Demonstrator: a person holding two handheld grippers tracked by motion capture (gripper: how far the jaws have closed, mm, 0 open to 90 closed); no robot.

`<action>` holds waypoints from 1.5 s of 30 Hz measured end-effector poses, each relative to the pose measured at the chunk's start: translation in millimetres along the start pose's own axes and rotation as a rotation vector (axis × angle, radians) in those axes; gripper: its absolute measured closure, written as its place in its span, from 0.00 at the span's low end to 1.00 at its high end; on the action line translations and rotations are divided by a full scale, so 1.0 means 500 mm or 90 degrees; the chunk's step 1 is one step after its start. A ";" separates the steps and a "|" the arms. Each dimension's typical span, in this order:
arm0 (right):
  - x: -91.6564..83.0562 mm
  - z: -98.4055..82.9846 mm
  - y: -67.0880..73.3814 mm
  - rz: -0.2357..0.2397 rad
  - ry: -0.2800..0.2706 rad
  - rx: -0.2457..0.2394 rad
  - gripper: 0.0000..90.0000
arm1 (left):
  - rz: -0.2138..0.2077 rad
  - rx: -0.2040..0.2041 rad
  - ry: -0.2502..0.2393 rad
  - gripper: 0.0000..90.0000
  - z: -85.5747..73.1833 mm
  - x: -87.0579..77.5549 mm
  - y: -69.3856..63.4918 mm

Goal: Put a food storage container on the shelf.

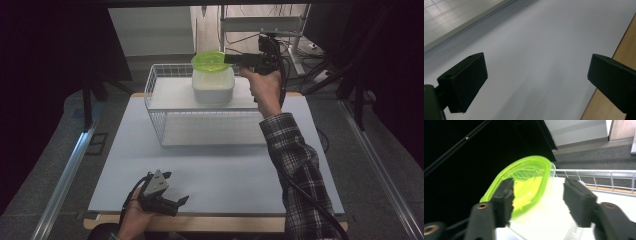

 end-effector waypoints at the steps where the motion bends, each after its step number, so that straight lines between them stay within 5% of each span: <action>1: -0.003 -0.004 -0.001 0.001 -0.004 -0.006 0.41 | 0.000 0.000 0.001 0.02 0.000 0.000 0.000; 12: -0.044 -0.104 -0.003 0.006 0.014 -0.104 0.20 | -0.004 -0.005 -0.001 0.02 0.001 0.001 0.000; 27: -0.034 -0.278 -0.008 -0.023 0.053 -0.211 0.08 | 0.000 -0.006 0.000 0.02 0.000 0.003 0.002; 34: -0.028 -0.348 -0.029 -0.043 0.077 -0.241 0.08 | 0.001 -0.005 0.003 0.02 -0.001 0.004 0.001; 45: -0.029 -0.424 -0.073 -0.053 0.081 -0.240 0.04 | 0.001 -0.005 -0.001 0.02 -0.001 0.004 0.002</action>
Point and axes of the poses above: each handheld gripper's, and its own axes: x roughly forward along the jaws, z roughly out of its top, y roughly to its left, the point moved 5 cm from there along x, roughly forward along the jaws, and after that the axes turned 11 degrees about y, right-handed, at the moved point
